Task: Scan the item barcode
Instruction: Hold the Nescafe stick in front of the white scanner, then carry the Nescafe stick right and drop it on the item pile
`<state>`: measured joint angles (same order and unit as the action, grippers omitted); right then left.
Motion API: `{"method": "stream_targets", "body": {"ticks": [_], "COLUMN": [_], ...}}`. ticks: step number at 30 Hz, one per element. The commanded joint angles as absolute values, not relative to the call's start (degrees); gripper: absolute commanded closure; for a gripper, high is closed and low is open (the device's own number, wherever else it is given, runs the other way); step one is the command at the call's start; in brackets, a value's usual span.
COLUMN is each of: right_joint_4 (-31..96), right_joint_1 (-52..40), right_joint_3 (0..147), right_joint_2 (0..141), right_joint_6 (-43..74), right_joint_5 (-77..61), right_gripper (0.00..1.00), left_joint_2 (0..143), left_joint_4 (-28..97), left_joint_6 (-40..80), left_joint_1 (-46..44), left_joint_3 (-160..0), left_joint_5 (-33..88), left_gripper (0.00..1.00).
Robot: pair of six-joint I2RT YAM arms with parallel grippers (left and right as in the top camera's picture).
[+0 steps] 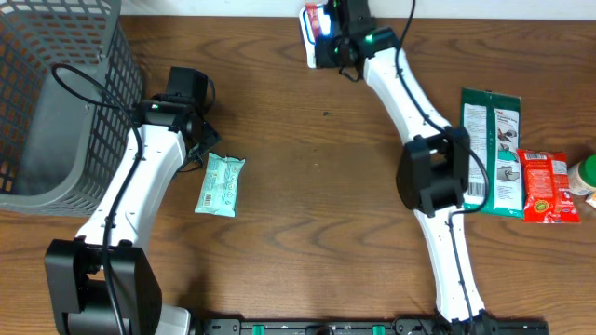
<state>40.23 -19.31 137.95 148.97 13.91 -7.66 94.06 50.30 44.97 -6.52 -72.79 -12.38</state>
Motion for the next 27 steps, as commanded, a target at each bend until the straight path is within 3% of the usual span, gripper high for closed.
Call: {"method": "stream_targets", "body": {"ticks": [1,27], "right_joint_4": [39.44,45.76], "right_joint_1": [-19.05,-17.61], "right_joint_3": [138.85,138.87], "right_joint_2": [150.80,140.81], "right_joint_6": [12.53,11.60], "right_joint_5": [-5.87,-3.25], "right_gripper": [0.99,0.99], "left_joint_2": [94.32,94.32], "left_joint_4": [50.43,50.43], "left_joint_6": [44.62,44.62], "left_joint_1": [-6.39,-6.39], "left_joint_3": [-73.30,-73.30], "left_joint_5": [-13.32,-13.32], "left_gripper": [0.16,0.16]}}
